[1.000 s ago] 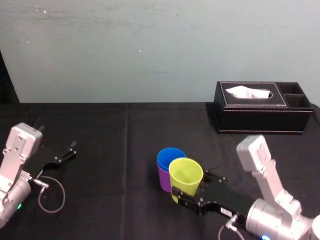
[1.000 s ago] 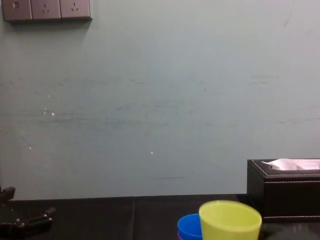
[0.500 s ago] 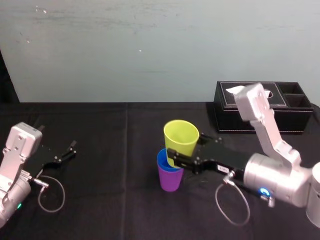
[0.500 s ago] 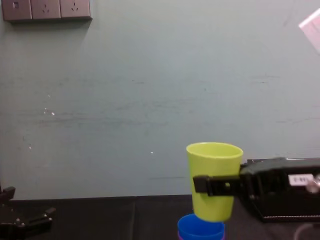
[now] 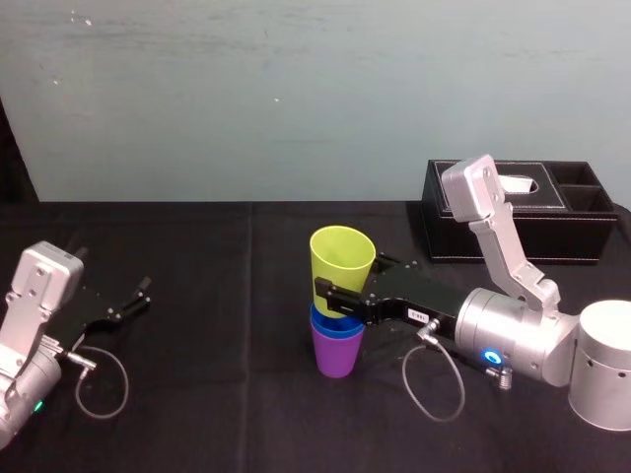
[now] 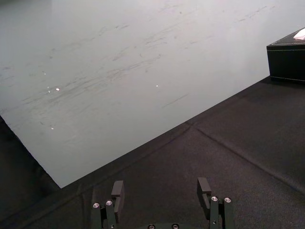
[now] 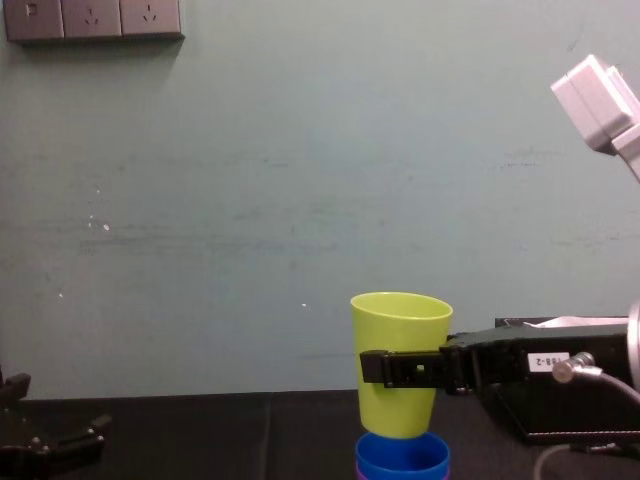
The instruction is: Stack the three plastic cups sequentially using one hand.
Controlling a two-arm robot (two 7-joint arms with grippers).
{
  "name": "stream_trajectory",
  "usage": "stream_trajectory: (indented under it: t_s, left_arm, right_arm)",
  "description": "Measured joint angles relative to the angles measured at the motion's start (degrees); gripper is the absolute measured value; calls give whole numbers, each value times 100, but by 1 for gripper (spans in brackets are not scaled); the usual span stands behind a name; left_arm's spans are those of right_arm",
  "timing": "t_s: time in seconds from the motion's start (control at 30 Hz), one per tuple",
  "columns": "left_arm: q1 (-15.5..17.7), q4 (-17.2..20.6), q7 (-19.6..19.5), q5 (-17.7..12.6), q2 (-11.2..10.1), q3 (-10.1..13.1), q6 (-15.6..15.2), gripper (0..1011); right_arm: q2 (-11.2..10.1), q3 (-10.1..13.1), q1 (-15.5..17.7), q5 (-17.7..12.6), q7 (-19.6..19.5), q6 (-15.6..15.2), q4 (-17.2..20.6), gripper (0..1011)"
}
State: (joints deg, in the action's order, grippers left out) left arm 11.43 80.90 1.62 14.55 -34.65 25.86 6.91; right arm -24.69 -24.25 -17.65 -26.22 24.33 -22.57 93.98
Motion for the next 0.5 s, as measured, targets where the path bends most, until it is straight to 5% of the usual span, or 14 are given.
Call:
stream_trajectory:
  t_s: [0.5]
  left_arm:
    - [0, 0, 0, 0, 0, 0, 0, 1000]
  right_arm:
    - [29, -202, -186, -93, -131, 176, -383, 719]
